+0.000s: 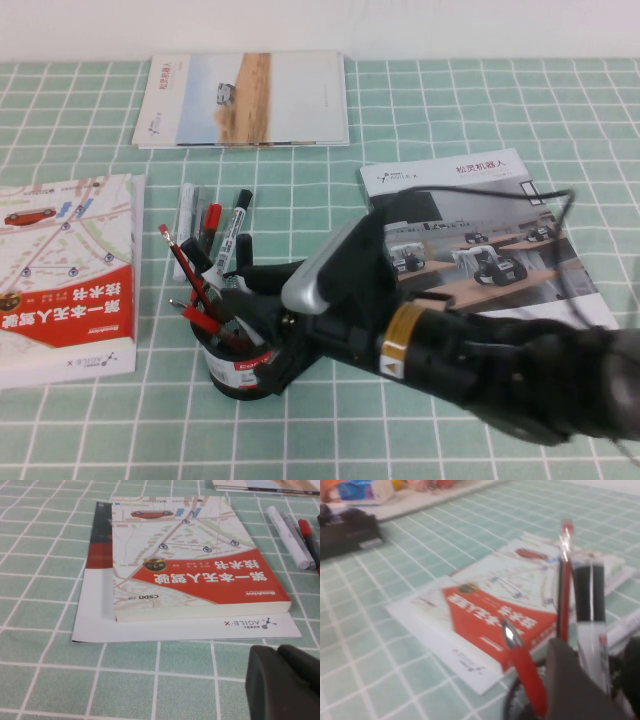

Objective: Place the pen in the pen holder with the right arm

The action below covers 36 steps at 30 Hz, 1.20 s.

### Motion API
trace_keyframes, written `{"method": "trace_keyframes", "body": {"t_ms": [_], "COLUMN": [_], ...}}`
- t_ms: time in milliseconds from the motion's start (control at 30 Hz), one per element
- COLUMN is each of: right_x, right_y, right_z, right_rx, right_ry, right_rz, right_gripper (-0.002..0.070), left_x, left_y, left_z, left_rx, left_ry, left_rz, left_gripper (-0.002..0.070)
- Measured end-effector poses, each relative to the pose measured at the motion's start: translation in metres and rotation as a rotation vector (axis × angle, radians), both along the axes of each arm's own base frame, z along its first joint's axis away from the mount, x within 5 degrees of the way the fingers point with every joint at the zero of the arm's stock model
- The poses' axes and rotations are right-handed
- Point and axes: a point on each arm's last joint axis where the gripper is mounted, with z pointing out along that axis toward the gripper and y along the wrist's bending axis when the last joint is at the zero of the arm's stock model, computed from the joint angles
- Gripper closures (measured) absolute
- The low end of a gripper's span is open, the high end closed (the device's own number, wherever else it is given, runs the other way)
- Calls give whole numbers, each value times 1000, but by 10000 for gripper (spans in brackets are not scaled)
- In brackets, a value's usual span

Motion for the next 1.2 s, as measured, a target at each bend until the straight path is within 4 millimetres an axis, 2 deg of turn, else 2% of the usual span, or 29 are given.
{"method": "trace_keyframes", "body": {"t_ms": [267, 467, 667, 733, 900, 1200], "right_x": [-34, -56, -84, -92, -105, -112], "right_y": [-41, -79, -121, -136, -165, -180], "right_z": [61, 86, 111, 110, 89, 56], "right_rx": [-80, -124, -90, -81, -132, -280], "right_ry": [-51, 2, -23, 36, 181, 173], "right_rz": [-6, -112, -197, -253, -379, -412], "right_gripper": [667, 692, 694, 694, 694, 695], "left_x": [0, 0, 0, 0, 0, 0], "left_y": [0, 0, 0, 0, 0, 0], "left_z": [0, 0, 0, 0, 0, 0], "left_rx": [0, 0, 0, 0, 0, 0], "left_ry": [0, 0, 0, 0, 0, 0], "left_rz": [0, 0, 0, 0, 0, 0], "left_gripper": [679, 679, 679, 679, 679, 679]}}
